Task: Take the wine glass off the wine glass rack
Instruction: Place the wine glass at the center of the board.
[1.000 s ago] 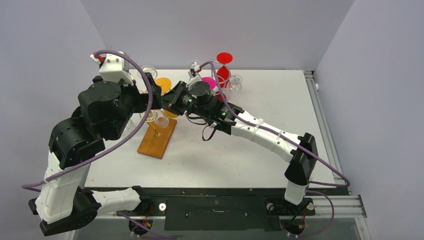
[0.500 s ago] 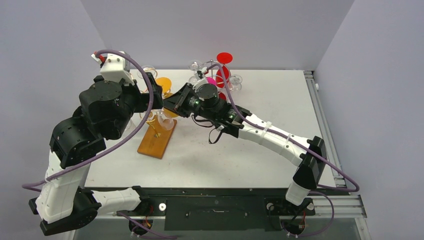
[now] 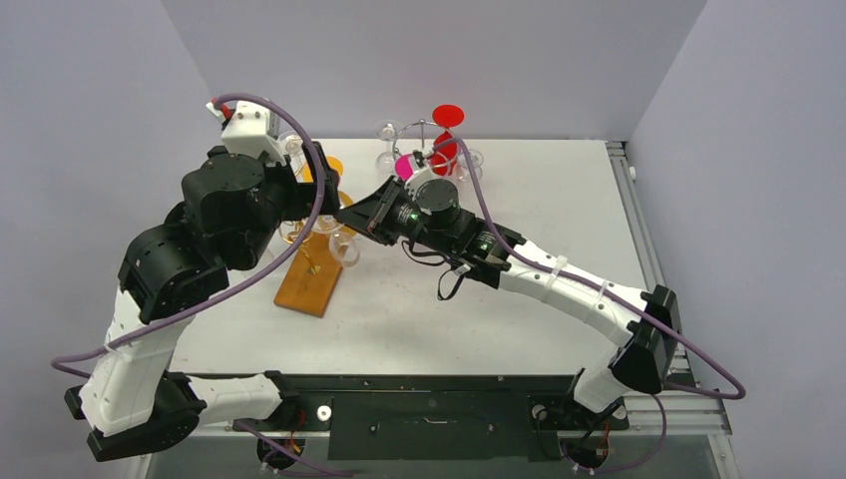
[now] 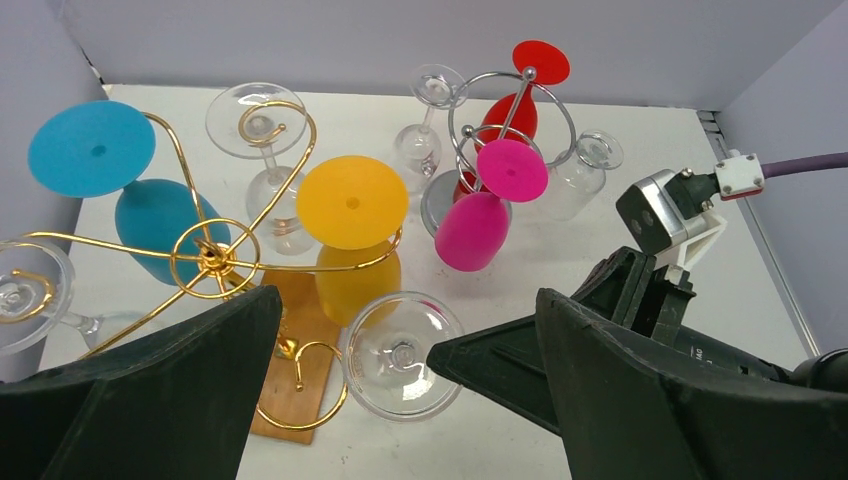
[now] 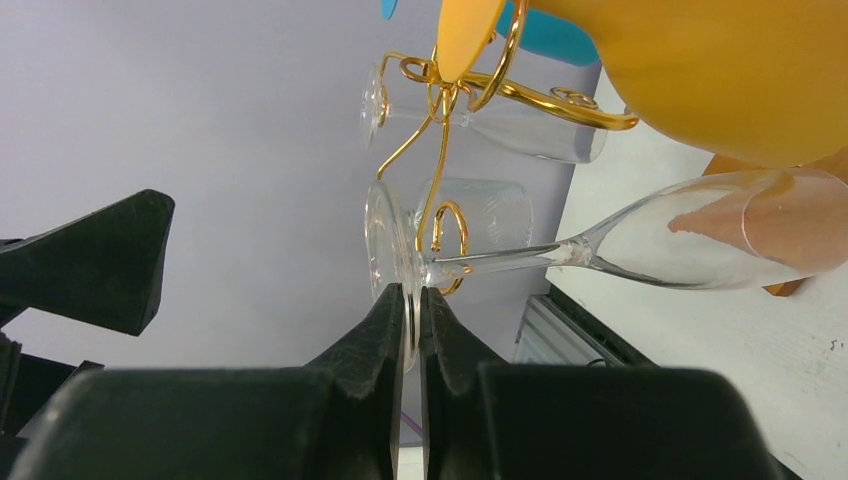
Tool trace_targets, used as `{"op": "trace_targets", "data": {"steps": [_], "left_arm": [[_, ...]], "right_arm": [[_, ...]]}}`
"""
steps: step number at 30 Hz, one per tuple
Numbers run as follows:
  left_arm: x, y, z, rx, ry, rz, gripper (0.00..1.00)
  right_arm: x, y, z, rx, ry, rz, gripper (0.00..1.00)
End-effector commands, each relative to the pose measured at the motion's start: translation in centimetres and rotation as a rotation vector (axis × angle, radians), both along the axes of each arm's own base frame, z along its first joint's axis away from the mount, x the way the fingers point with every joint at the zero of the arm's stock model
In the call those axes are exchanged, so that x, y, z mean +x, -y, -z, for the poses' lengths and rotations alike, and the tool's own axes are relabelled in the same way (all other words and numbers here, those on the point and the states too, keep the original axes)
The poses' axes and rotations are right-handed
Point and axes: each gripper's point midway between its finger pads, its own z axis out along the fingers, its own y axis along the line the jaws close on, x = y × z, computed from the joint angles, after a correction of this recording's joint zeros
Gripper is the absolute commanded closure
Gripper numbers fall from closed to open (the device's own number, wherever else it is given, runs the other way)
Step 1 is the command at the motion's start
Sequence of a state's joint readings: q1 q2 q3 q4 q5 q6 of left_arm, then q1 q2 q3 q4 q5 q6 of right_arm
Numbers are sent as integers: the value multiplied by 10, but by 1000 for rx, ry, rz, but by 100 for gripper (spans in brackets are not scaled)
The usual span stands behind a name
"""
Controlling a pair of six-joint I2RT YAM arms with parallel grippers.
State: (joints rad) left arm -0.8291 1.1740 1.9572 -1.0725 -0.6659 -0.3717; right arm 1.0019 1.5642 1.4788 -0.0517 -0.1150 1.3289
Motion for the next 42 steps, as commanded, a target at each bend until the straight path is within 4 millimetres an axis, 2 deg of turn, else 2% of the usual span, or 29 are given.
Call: {"op": "trace_targets", "data": {"steps": [1, 7, 9, 11, 12, 13, 14, 16, 19, 23, 28, 31, 35, 38, 39, 42], "left_arm": [[4, 12, -10, -68, 24, 24, 4], [9, 34, -8, -88, 0, 92, 4], [10, 50, -11, -114, -5, 148, 4], [11, 63, -14, -137, -4, 193, 4], [12, 73, -16, -156, -2, 230, 4], [13, 78, -17, -164, -2, 245, 4], [14, 88, -20, -181, -2, 281, 4], [17, 106, -23, -204, -3, 335, 4], [26, 131, -24, -225, -5, 401, 4], [34, 158, -40, -292, 15, 507, 4], [45, 180, -60, -410, 36, 647, 2], [54, 193, -69, -483, 42, 714, 0], [61, 206, -74, -570, 32, 814, 7], [70, 207, -76, -618, 32, 837, 10], [72, 210, -78, -641, 32, 855, 11], [85, 210, -83, -696, 35, 883, 18]], "right_arm": [[-9, 22, -47, 122, 73, 20, 100], [-14, 49, -37, 100, 72, 41, 100], [-15, 76, -36, 105, 75, 72, 100], [-7, 100, -42, 116, 92, 119, 100], [-6, 107, -38, 100, 81, 128, 100], [-1, 124, -44, 112, 93, 158, 100], [0, 131, -43, 107, 91, 163, 100], [3, 152, -54, 121, 109, 190, 100], [13, 188, -73, 152, 141, 234, 100], [22, 229, -100, 222, 181, 276, 100], [30, 276, -154, 424, 252, 295, 100], [19, 289, -189, 540, 330, 237, 100], [4, 302, -230, 671, 390, 182, 100], [0, 307, -248, 756, 383, 143, 100], [-7, 309, -257, 781, 412, 121, 100], [-6, 313, -271, 850, 402, 93, 100]]}}
